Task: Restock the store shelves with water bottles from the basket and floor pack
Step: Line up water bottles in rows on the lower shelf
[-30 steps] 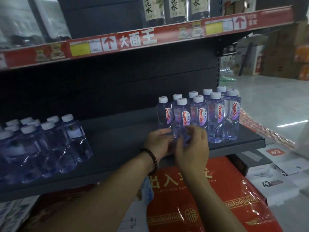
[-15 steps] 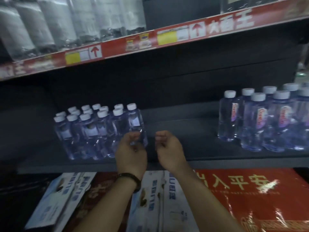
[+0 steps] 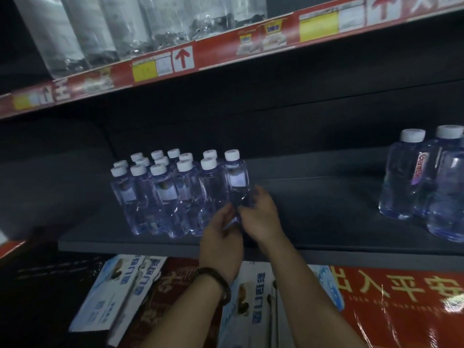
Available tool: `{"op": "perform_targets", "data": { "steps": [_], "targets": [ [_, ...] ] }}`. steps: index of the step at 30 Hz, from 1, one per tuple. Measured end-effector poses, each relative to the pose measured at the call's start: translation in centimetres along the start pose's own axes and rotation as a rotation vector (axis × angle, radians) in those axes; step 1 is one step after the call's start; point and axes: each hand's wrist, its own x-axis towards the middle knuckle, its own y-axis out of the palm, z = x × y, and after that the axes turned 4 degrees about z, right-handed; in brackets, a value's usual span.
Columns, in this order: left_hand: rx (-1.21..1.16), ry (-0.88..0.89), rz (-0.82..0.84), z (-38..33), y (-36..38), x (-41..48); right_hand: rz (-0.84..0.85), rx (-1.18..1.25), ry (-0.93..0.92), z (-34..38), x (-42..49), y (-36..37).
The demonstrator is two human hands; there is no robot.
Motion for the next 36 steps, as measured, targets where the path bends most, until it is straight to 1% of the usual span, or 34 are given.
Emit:
{"op": "perform_targets", "data": {
  "steps": [3, 6, 9, 11, 13, 16, 19, 24, 27, 30, 32, 34, 36],
  "targets": [
    [-0.119, -0.036, 0.008, 0.1, 0.6, 0.5, 0.004, -0.080, -0.027, -0.5, 0.3, -0.6],
    [-0.130, -0.059, 0.013, -0.1, 0.8, 0.5, 0.024, -0.173, -0.085, -1.9, 0.6, -1.8],
    [-0.186, -0.085, 0.084, -0.9, 0.9, 0.2, 0.003, -0.171, -0.132, -0.6, -1.5, -3.3],
    [-0.174, -0.097, 0.122, -1.2, 1.2, -0.2, 0.014, -0.167, -0.135, -0.6, -2.3, -4.5],
    [-0.107, -0.100, 0.167, -1.5, 1.6, -0.6, 0.012, -0.190, -0.134, -0.8, -2.6, -5.8],
    [-0.025, -0.103, 0.248, -1.9, 2.3, -1.0, 0.035, -0.297, -0.156, -0.5, -3.4, -7.9],
    [-0.100, -0.131, 0.303, -2.5, 3.7, -1.8, 0.029, -0.331, -0.173, -0.4, -4.3, -10.4],
    [-0.032, -0.075, 0.377, -3.1, 6.5, -2.6, -0.086, -0.332, -0.180, -0.7, -5.3, -13.6],
    [-0.031, -0.063, 0.387, -3.5, 8.0, -2.9, -0.175, -0.335, -0.209, -0.9, -5.9, -15.2],
    [-0.059, -0.045, 0.378, -3.7, 9.4, -2.9, -0.162, -0.316, -0.218, -0.8, -6.9, -16.7],
    [-0.050, -0.022, 0.376, -3.8, 10.2, -2.9, -0.158, -0.370, -0.254, -0.9, -7.5, -17.5],
    [-0.024, 0.006, 0.371, -3.5, 11.2, -2.7, -0.186, -0.408, -0.286, -1.2, -8.1, -18.3],
    [0.048, 0.045, 0.369, -3.4, 12.4, -2.7, -0.207, -0.370, -0.274, -1.5, -8.7, -18.7]
  ]
}}
